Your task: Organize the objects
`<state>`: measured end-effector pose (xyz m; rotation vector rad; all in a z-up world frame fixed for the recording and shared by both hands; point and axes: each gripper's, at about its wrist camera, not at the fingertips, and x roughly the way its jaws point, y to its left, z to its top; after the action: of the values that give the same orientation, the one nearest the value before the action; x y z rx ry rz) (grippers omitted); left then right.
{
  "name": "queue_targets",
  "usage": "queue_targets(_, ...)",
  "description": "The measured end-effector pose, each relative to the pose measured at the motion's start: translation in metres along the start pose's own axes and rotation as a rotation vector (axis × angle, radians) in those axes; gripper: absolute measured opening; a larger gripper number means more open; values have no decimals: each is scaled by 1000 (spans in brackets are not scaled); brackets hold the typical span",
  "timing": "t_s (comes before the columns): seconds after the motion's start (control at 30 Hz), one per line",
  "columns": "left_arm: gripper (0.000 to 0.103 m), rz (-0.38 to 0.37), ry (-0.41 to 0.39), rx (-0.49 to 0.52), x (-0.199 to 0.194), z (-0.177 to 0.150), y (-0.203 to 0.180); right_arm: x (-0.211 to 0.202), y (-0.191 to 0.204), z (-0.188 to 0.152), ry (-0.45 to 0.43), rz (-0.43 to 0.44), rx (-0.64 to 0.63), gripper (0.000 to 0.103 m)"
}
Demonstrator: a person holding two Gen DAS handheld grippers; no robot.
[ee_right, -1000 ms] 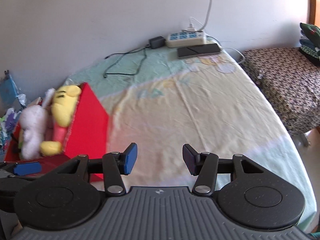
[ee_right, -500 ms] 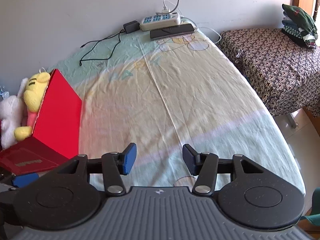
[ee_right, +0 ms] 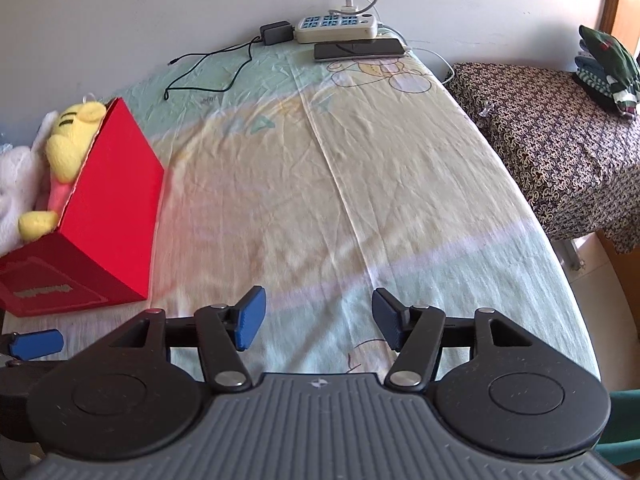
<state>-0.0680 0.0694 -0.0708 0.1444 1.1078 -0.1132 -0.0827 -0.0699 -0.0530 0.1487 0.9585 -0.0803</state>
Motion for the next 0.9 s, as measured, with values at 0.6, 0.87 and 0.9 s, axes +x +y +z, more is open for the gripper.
queue_targets(0.6, 98, 26, -105, -74, -29, 19, 51, -14, 50, 24, -58, 10, -71, 71)
queue_targets(0.87, 98, 51, -135, -150, -41, 36, 104, -27, 93, 42, -97, 81, -118, 72)
queue_targets(0.9, 98, 53, -137, -159, -41, 37, 111, -28, 98, 43, -99, 88, -125, 72)
